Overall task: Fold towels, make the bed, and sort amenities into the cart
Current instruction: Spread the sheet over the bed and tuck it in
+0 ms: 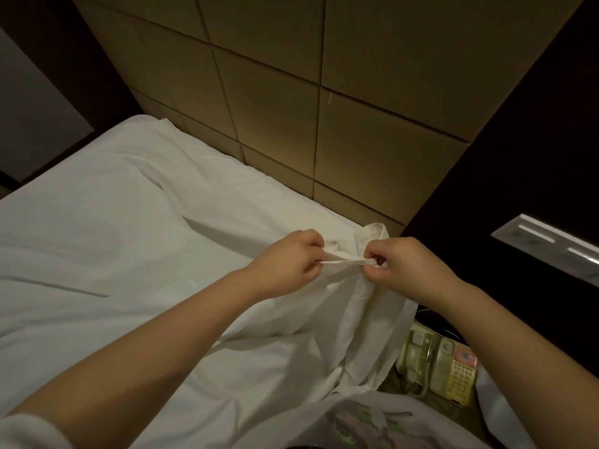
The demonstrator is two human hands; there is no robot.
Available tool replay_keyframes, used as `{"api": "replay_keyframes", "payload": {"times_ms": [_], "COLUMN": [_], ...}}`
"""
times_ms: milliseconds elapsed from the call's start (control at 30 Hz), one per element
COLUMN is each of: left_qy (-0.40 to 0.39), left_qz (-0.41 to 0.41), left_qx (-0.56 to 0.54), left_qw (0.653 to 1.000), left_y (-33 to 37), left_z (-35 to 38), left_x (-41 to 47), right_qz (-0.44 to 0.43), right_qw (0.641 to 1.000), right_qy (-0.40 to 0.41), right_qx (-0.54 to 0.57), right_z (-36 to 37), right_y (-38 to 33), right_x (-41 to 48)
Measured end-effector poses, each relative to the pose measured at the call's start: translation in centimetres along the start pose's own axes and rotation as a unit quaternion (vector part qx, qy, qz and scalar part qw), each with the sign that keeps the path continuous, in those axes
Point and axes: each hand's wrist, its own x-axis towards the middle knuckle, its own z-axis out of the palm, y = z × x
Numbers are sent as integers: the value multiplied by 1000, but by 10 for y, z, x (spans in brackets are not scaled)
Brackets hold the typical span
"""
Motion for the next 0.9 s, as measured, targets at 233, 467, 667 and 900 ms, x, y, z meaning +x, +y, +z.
{"api": "replay_keyframes", "payload": {"times_ms": [233, 467, 667, 900], "left_qy": [73, 57, 40, -180], "left_qz": [-63, -133, -162, -196], "left_qx": [-29, 46, -50, 59], "left_qw": [995, 988, 985, 962], "left_y": [13, 2, -14, -32], "left_z": [8, 15, 14, 42], "left_x": [-4, -3, -4, 16], "right_qz": [34, 41, 127, 247], "right_qw": [997, 995, 986, 938], "right_qy": [64, 90, 104, 236], "right_qx": [1, -1, 11, 52], "right_z": [3, 10, 2, -13], "right_y": [3, 0, 17, 78], "right_x": [-14, -20, -24, -74]}}
